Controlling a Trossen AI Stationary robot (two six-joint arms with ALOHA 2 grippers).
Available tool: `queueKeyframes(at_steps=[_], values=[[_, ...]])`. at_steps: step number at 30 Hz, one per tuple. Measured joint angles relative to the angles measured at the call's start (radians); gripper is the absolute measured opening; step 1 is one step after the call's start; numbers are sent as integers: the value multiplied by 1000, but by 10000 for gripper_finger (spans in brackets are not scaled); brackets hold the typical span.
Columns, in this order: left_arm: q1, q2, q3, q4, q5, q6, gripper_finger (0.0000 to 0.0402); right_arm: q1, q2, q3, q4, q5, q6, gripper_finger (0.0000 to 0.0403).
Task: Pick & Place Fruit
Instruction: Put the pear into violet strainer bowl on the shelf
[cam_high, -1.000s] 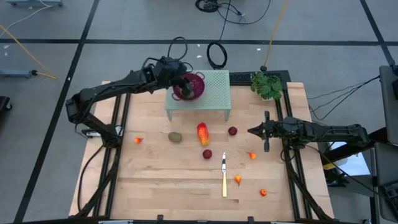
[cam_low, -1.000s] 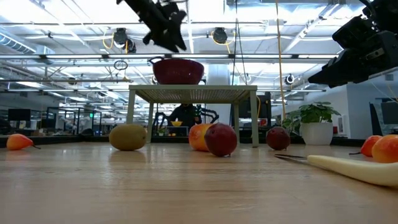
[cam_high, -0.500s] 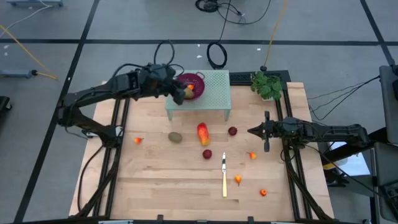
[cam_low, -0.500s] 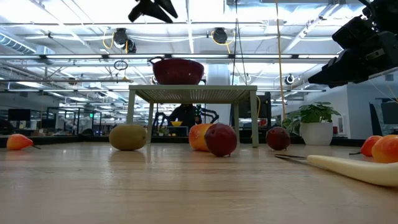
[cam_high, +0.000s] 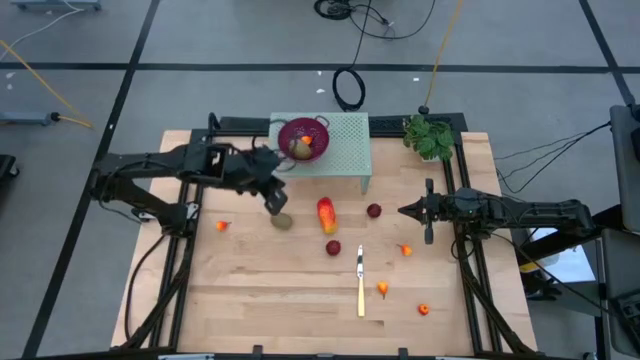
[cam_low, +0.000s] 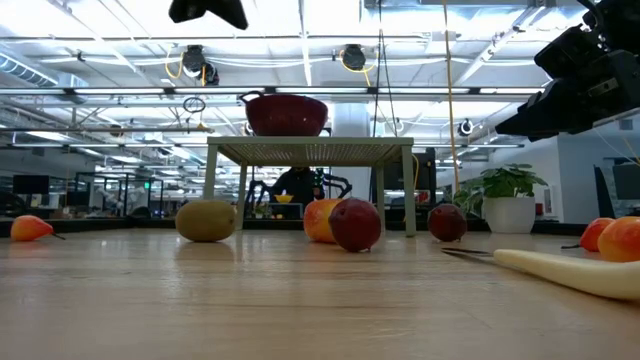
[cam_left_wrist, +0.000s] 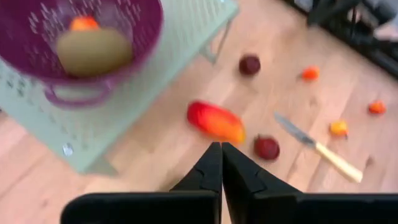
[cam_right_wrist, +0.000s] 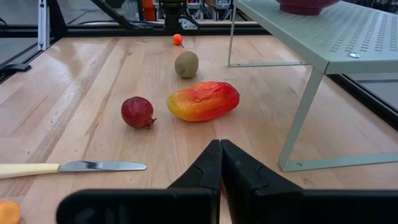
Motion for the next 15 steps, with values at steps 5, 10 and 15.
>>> queueKeyframes(at_steps=[5,10,15], values=[[-64,0,0,-160,0,-131,18,0,0,0,0,0,0,4],[-109,0,0,-355,-1,-307,12,0,0,0,0,0,0,4],[-148,0,-13,-526,-5,-433,3,0,0,0,0,0,0,4]])
